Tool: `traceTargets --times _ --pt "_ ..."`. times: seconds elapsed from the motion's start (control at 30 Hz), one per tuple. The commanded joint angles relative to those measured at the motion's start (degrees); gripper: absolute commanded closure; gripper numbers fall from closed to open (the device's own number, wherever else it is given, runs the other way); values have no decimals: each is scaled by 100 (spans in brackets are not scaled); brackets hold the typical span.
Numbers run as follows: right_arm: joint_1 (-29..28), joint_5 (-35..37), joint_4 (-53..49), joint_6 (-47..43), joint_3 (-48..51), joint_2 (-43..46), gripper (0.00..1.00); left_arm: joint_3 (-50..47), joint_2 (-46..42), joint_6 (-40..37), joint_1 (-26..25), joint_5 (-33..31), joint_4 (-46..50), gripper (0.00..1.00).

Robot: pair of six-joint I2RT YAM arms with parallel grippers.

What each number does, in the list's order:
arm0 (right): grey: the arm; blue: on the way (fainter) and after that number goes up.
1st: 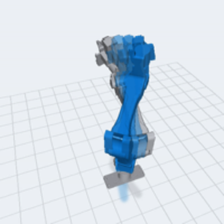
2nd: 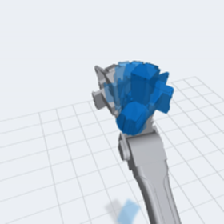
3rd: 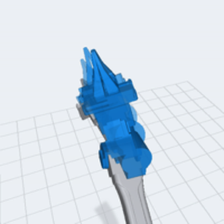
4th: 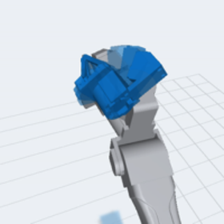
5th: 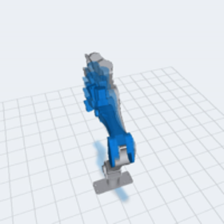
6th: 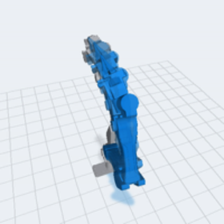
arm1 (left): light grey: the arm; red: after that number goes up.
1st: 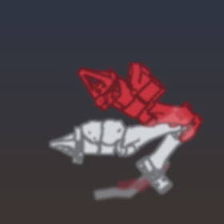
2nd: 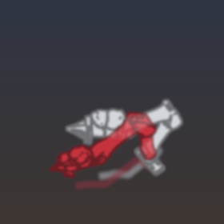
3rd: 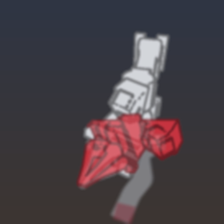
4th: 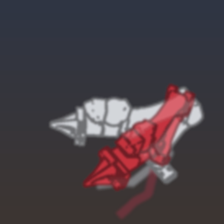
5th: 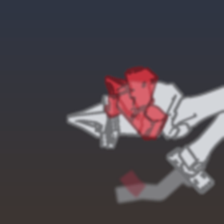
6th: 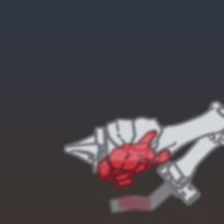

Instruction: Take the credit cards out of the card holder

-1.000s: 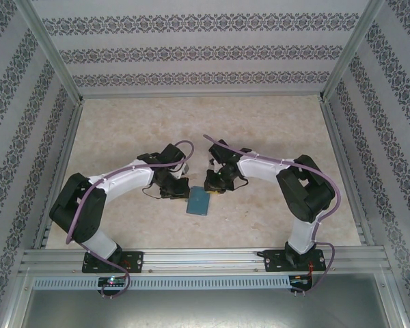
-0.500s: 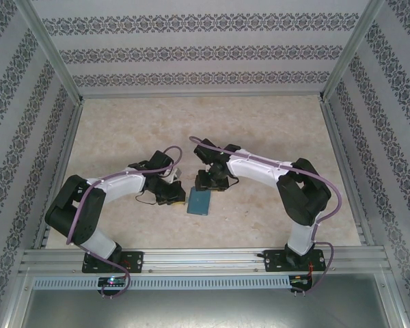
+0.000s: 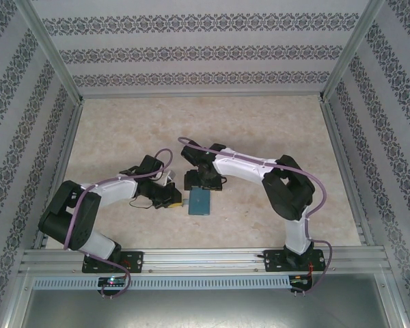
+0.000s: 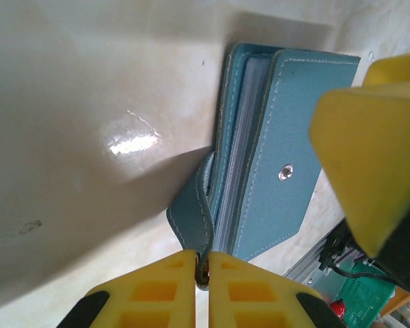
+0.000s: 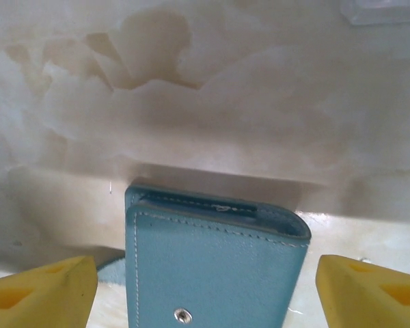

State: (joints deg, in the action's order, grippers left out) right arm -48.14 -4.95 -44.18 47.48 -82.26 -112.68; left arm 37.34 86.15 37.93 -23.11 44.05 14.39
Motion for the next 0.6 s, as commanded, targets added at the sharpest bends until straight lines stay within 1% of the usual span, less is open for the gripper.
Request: traceTargets --times 0.0,0.3,0.57 --pt "-81 309 -244 228 -309 -189 15 -119 -196 76 63 261 -223 89" --pt "-117 380 -344 263 -472 -531 14 -240 -180 116 77 374 -408 89" --pt "-163 514 -493 259 -462 -459 18 -236 -103 71 74 390 -411 89"
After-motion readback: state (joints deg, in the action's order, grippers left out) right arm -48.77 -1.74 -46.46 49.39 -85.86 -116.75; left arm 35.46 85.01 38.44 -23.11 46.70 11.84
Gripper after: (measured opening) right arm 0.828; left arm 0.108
